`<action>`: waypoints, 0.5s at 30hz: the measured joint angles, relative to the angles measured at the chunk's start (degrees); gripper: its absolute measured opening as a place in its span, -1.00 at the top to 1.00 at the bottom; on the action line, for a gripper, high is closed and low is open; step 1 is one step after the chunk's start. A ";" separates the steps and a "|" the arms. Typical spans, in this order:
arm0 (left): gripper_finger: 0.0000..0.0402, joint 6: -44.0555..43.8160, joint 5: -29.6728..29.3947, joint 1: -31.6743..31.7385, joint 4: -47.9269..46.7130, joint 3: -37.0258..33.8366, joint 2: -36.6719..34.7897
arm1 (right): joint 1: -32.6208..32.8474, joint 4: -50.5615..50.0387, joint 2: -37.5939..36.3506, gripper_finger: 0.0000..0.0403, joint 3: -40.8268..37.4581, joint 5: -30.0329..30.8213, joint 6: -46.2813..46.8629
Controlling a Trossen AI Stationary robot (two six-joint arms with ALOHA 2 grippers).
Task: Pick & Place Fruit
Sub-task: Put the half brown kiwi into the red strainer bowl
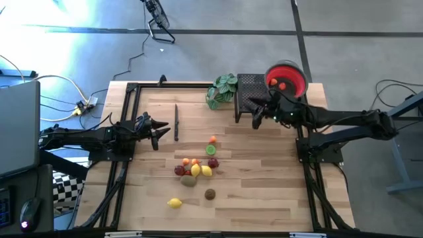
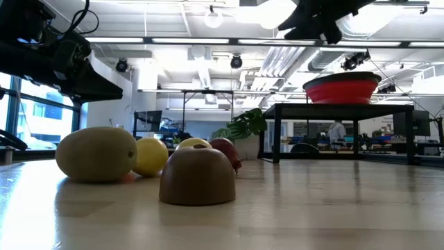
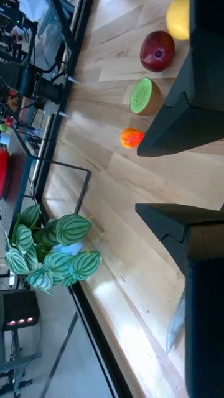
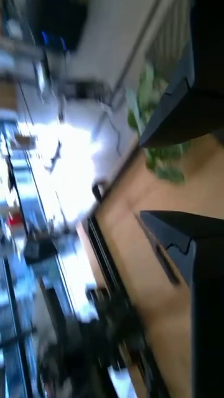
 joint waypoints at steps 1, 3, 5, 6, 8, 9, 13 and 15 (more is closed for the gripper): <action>0.37 0.02 -0.01 0.00 0.01 0.00 -0.01 | 0.44 0.37 0.43 0.20 0.00 -1.15 0.62; 0.37 -0.04 0.00 0.00 0.03 0.00 0.01 | 1.37 1.01 1.37 0.23 0.00 -2.85 1.73; 0.37 -0.04 0.00 0.00 -0.01 0.00 0.01 | 2.19 1.52 2.36 0.25 0.00 -4.16 1.91; 0.37 -0.04 0.00 0.00 -0.01 0.00 0.01 | 2.62 2.36 2.92 0.26 0.00 -4.69 1.94; 0.37 -0.04 -0.03 0.00 0.01 0.00 -0.01 | 3.55 5.29 4.28 0.27 0.00 -4.81 1.90; 0.37 -0.04 -0.23 0.00 0.00 0.00 0.00 | 3.92 6.86 4.93 0.28 0.00 -4.81 1.86; 0.37 -0.26 -0.81 0.00 0.03 0.00 0.01 | 4.94 11.38 7.23 0.31 0.00 -5.42 1.43; 0.37 -0.26 -0.87 0.00 0.05 0.00 0.01 | 5.08 11.81 7.85 0.33 0.00 -6.56 1.45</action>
